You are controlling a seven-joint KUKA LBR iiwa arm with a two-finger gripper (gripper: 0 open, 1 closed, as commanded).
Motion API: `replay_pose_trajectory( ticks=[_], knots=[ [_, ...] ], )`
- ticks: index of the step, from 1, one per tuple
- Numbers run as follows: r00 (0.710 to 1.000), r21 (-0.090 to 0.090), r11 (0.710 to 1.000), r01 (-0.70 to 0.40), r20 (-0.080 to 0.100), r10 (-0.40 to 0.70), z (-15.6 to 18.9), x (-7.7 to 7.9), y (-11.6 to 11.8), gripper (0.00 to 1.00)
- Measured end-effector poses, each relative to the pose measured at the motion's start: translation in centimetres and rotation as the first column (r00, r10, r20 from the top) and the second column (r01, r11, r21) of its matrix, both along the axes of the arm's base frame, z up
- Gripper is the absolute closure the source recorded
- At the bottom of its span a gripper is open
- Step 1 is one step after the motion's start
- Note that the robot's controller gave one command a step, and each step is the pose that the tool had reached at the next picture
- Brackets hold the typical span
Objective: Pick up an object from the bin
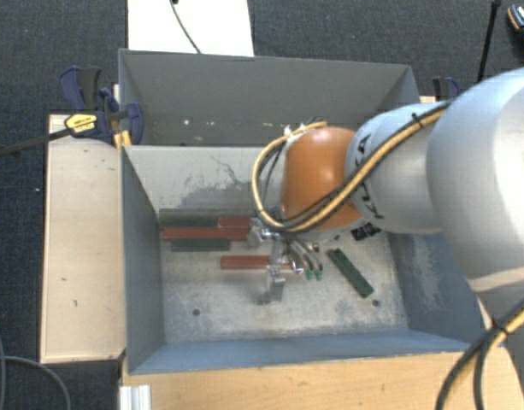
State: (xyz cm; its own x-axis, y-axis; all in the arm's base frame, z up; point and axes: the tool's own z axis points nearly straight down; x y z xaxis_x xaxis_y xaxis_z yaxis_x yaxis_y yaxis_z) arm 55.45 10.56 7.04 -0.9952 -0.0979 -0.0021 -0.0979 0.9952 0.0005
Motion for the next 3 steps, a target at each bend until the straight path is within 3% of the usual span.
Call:
replay_pose_trajectory(
  ticks=[1, 3],
  knots=[
    [1.0, 0.001, 1.0, 0.005, 0.002, -0.005, 0.04, 1.32, 0.58, 1.0],
    [1.0, 0.001, 1.0, 0.005, 0.002, -0.005, 0.11, 1.31, 0.57, 1.0]
  ],
)
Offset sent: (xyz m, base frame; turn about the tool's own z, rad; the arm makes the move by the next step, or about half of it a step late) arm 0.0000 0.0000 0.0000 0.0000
